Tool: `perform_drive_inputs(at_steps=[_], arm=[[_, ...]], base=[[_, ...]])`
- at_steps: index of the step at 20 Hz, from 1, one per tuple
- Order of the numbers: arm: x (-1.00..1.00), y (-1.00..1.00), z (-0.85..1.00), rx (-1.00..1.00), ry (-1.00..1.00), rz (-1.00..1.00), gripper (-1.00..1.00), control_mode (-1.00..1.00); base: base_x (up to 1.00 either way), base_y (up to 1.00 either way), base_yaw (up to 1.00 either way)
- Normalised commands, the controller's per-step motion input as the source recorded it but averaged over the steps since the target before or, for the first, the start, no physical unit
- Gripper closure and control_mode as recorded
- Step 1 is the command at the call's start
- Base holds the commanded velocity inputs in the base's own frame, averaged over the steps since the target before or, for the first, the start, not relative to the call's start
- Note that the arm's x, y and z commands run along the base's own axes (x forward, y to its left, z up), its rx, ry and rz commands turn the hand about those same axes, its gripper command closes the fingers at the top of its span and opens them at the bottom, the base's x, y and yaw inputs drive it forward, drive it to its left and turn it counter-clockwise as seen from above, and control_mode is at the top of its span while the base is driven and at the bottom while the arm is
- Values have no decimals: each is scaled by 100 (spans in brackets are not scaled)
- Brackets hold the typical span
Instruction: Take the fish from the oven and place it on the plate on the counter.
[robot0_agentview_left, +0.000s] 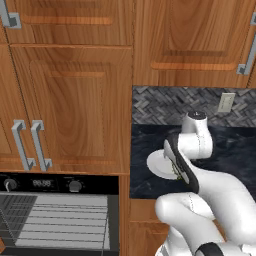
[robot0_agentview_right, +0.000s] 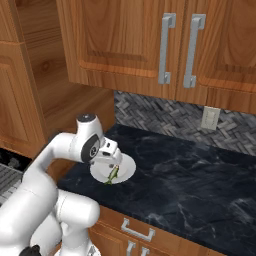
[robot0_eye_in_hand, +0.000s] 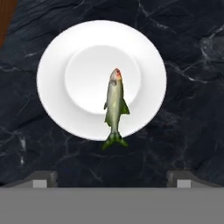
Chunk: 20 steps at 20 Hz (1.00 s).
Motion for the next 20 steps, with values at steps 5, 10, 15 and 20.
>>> perform_drive_inputs(at_steps=[5,10,15,20], arm=[[-78,-7,79,2,1,0,-100,-100],[-71,-25,85,1,5,0,-100,-100],[-72,-22,75,0,3,0,-100,-100],[-45,-3,56,0,-2,0,-100,-100]], base=[[0,0,0],[0,0,0],[0,0,0],[0,0,0]])
